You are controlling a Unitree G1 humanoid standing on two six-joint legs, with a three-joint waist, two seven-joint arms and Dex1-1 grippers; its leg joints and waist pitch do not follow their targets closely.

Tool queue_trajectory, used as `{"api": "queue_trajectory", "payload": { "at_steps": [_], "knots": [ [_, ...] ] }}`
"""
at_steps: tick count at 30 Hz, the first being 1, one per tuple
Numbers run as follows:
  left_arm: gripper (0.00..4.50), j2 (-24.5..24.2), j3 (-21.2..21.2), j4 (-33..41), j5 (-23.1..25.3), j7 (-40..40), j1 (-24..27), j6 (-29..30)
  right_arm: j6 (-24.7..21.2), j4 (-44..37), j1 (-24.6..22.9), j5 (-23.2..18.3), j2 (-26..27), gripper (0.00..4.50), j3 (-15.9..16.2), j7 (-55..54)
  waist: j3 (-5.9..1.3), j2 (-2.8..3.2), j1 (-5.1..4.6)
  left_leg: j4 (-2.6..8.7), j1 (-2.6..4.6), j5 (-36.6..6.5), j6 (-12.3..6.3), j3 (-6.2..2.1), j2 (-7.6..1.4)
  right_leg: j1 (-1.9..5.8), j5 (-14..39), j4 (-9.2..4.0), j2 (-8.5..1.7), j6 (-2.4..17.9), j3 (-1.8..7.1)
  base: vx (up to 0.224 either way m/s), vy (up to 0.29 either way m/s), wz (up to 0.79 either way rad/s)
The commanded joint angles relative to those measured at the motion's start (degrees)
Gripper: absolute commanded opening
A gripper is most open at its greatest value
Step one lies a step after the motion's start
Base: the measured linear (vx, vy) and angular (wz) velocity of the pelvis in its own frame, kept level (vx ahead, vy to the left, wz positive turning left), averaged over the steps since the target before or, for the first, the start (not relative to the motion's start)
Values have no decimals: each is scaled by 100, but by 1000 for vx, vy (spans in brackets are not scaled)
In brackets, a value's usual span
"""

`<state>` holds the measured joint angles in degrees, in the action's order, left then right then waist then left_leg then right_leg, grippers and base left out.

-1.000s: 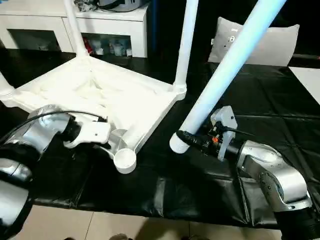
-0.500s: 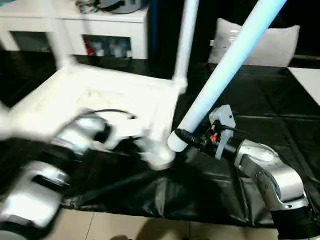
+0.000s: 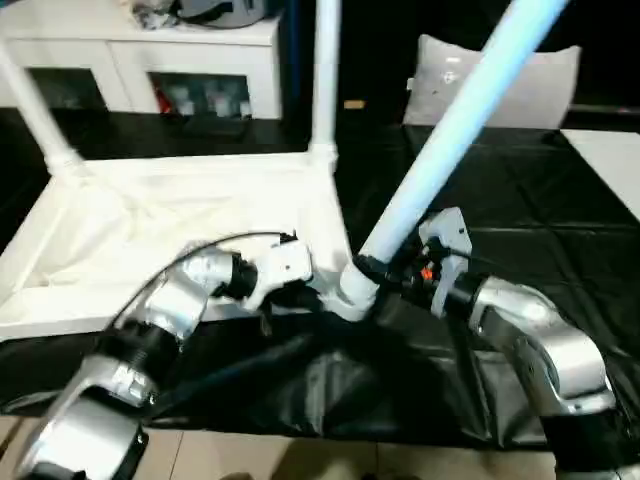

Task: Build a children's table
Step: Insert table leg to table base

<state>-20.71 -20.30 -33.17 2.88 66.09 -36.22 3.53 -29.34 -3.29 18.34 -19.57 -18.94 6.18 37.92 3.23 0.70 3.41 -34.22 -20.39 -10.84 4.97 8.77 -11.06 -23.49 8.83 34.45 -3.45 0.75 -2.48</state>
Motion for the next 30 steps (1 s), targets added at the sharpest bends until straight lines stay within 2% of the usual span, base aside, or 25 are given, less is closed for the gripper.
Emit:
{"api": "queue_trajectory", "payload": {
  "at_steps": [1, 2, 5, 6, 8, 13, 17, 18, 21, 22, 25, 27, 30],
  "knots": [
    [29, 154, 335, -73, -432, -30, 30, 158, 46, 38, 100, 66, -48, 186, 7, 26, -402, 27, 27, 406, 2, -1291, -12, 27, -100, 322, 1606, -419, -353, 1111, 201, 0, 0, 0],
    [29, 185, 478, -202, -543, -50, 22, 153, 66, 80, 134, 81, -49, 186, 17, 46, -405, 4, 27, 406, -6, -1261, -24, 28, -99, 329, 1580, -419, -355, 1120, 198, 0, 0, 0],
    [66, 105, 449, -278, -455, -55, 50, 23, 54, 107, 162, 83, -56, 186, 37, 71, -405, 12, 31, 409, -15, -1237, -35, 21, -104, 333, 1573, -417, -361, 1109, 197, 0, 0, 0],
    [83, 25, 419, -402, -346, -99, 83, -198, 9, 143, 196, 89, -95, 186, 85, 140, -388, -8, 25, 421, -22, -1309, -47, 16, -98, 332, 1761, -436, -359, 1013, 192, 0, 0, 0],
    [99, -2, 436, -496, -341, -81, 71, -264, -2, 165, 212, 92, -111, 186, 95, 167, -382, -12, 20, 416, -8, -1360, -49, 26, -98, 318, 2011, -468, -369, 918, 198, 0, 0, 0],
    [101, -85, 404, -627, -323, 120, 22, -277, 4, 178, 228, 89, -154, 186, 114, 241, -364, -3, 13, 438, 15, -1493, -1, 17, -112, 282, 2263, -485, -365, 841, 201, 0, 0, 0],
    [101, -159, 259, -896, -148, 150, -100, -515, -10, 181, 238, 119, -205, 186, 141, 304, -373, -3, 22, 439, 7, -1443, -3, 15, -110, 290, 2156, -484, -363, 844, 204, 0, 0, 0],
    [74, -152, 249, -980, -123, 144, -138, -578, -12, 181, 237, 127, -214, 186, 142, 322, -374, -6, 26, 440, 8, -1412, 5, 17, -113, 296, 2086, -472, -369, 852, 209, 0, 0, 0],
    [60, -109, 262, -1092, -120, 118, -197, -623, -23, 189, 243, 141, -230, 186, 148, 346, -370, -9, 24, 439, 8, -1449, 10, 19, -113, 297, 2146, -473, -376, 873, 207, 0, 0, 0],
    [60, -83, 264, -1145, -134, 149, -223, -640, -34, 192, 245, 156, -246, 186, 156, 357, -369, -11, 24, 438, 5, -1451, 7, 20, -108, 299, 2183, -480, -376, 863, 206, 0, 0, 0],
    [23, -43, 208, -1247, -109, 284, -277, -660, -89, 189, 245, 176, -295, 186, 185, 397, -359, -6, 23, 440, 17, -1519, 6, 18, -109, 285, 2390, -507, -378, 812, 205, 0, 0, 0],
    [22, -28, 135, -1338, -47, 381, -324, -699, -171, 190, 263, 188, -353, 186, 211, 421, -353, -13, 24, 443, 25, -1561, 4, 16, -105, 277, 2544, -528, -379, 758, 203, 0, 0, 0],
    [1, -11, 110, -1396, -45, 474, -344, -733, -234, 215, 299, 221, -410, 186, 246, 450, -368, -5, 16, 446, 23, -1494, 13, 7, -112, 289, 2410, -510, -378, 779, 207, 0, 0, 0]
  ]
}}
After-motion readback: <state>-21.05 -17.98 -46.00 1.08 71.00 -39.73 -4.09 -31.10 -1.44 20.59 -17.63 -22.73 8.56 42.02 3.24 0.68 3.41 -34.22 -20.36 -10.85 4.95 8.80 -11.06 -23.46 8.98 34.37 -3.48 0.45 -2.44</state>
